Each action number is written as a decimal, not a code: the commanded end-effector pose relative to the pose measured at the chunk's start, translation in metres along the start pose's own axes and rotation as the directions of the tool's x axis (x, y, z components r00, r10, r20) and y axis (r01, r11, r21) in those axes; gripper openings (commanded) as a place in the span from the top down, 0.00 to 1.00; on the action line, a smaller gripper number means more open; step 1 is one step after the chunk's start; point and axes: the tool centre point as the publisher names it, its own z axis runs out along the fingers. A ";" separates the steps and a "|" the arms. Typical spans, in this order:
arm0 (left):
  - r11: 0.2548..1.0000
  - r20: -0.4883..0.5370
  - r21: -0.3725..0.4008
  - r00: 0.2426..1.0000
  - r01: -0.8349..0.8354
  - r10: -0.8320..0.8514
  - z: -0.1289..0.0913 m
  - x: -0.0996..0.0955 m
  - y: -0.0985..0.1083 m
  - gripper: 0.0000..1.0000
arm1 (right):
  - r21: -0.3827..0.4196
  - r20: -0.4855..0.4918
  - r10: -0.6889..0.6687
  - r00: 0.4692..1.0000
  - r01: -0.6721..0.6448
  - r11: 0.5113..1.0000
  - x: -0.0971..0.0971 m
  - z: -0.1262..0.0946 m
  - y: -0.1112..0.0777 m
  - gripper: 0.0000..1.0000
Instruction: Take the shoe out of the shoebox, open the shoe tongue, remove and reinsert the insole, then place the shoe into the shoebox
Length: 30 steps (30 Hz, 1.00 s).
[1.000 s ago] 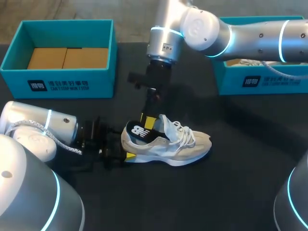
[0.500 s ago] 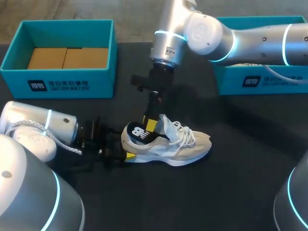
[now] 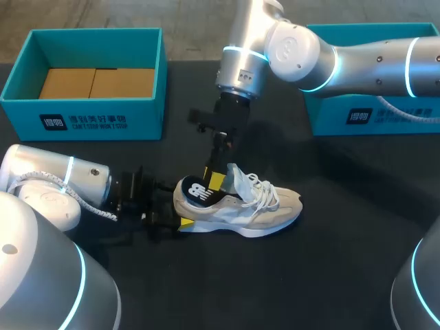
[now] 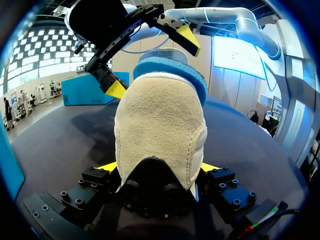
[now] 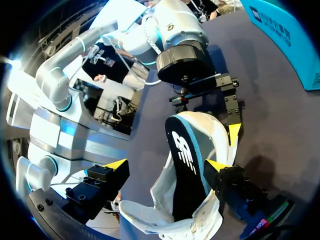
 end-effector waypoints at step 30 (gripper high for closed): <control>1.000 -0.001 -0.003 1.000 0.001 -0.001 0.001 -0.001 0.002 1.00 | -0.044 0.028 0.069 0.997 -0.068 0.997 -0.004 0.012 -0.002 0.86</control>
